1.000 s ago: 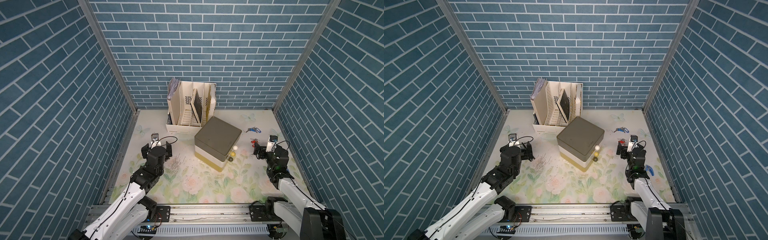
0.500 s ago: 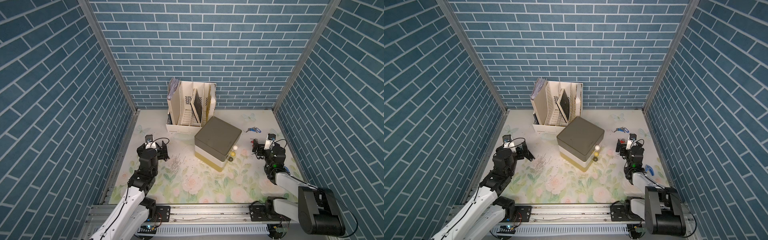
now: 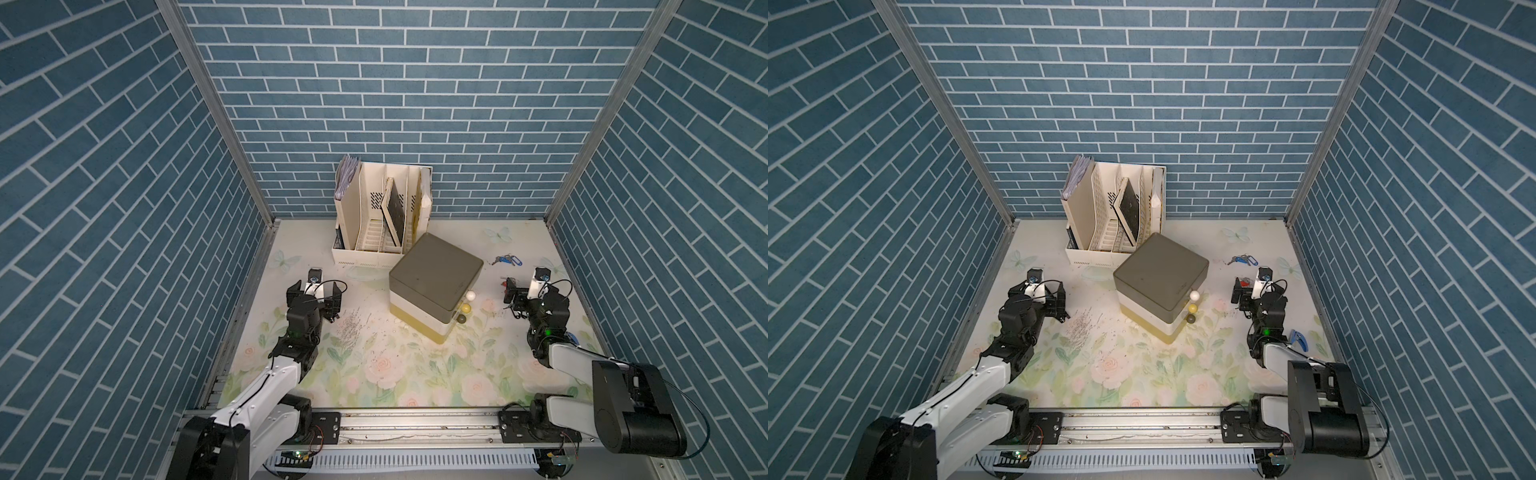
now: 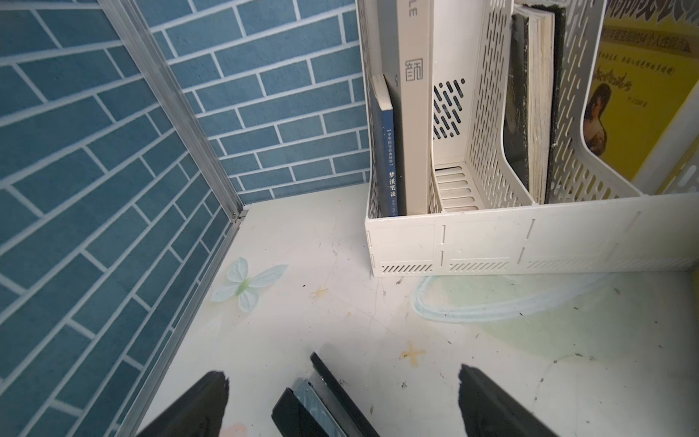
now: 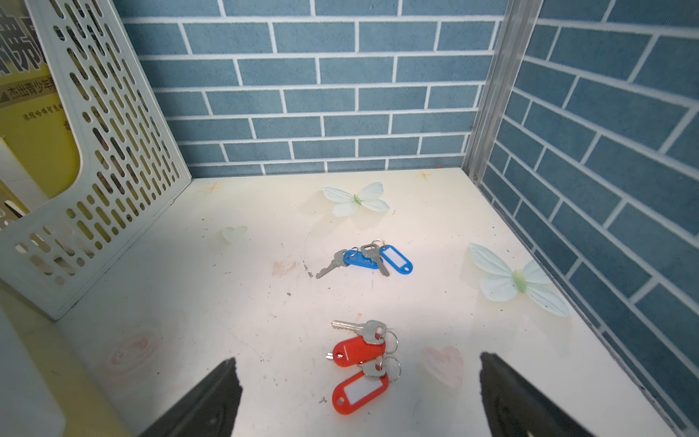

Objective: Take the keys out of the drawer
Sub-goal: Reset both arms

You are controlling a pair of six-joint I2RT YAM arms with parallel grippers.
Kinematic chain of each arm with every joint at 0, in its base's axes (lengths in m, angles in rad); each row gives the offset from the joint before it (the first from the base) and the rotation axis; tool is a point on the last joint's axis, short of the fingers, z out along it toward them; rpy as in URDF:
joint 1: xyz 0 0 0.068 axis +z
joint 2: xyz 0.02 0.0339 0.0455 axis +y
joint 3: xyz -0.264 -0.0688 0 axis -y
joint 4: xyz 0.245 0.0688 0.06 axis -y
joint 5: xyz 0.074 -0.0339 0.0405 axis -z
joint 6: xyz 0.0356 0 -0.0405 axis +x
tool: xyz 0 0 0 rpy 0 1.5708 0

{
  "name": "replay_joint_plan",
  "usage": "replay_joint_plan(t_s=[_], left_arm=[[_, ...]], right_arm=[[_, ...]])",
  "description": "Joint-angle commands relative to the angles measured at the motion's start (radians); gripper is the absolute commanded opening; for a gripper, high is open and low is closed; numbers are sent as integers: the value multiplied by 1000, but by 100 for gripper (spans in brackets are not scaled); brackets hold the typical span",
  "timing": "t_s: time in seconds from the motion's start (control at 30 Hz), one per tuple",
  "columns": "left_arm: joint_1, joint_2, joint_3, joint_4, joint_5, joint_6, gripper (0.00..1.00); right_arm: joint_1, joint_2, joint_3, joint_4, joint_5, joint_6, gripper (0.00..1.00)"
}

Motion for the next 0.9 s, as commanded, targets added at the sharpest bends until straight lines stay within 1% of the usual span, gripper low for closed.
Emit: replay_joint_plan(t_s=[0.0, 0.17, 0.27, 0.37, 0.5, 0.57, 0.67, 0.7, 0.73, 0.87], left_arm=[[33, 60, -12, 171, 71, 22, 100], [118, 133, -74, 331, 153, -1, 100], [146, 162, -100, 401, 191, -11, 100], [148, 195, -119, 466, 223, -16, 100], [148, 246, -157, 594, 255, -22, 100], [148, 264, -156, 618, 279, -20, 100], [148, 296, -181, 702, 306, -33, 100], [148, 304, -186, 722, 303, -34, 100], [148, 310, -188, 734, 291, -39, 100], [148, 393, -182, 803, 263, -40, 100]], right_arm=[[-6, 13, -18, 61, 7, -35, 100], [-6, 32, -40, 136, -4, -41, 100], [-6, 42, -63, 217, -17, -35, 100], [-6, 47, -92, 296, -45, -52, 100], [-6, 46, -149, 416, -58, -71, 100], [-6, 47, -177, 473, -61, -77, 100], [-6, 51, -215, 549, -61, -82, 100], [-7, 53, -227, 572, -90, -82, 100], [-7, 54, -239, 591, -91, -83, 100], [-10, 68, -277, 677, -62, -67, 100]])
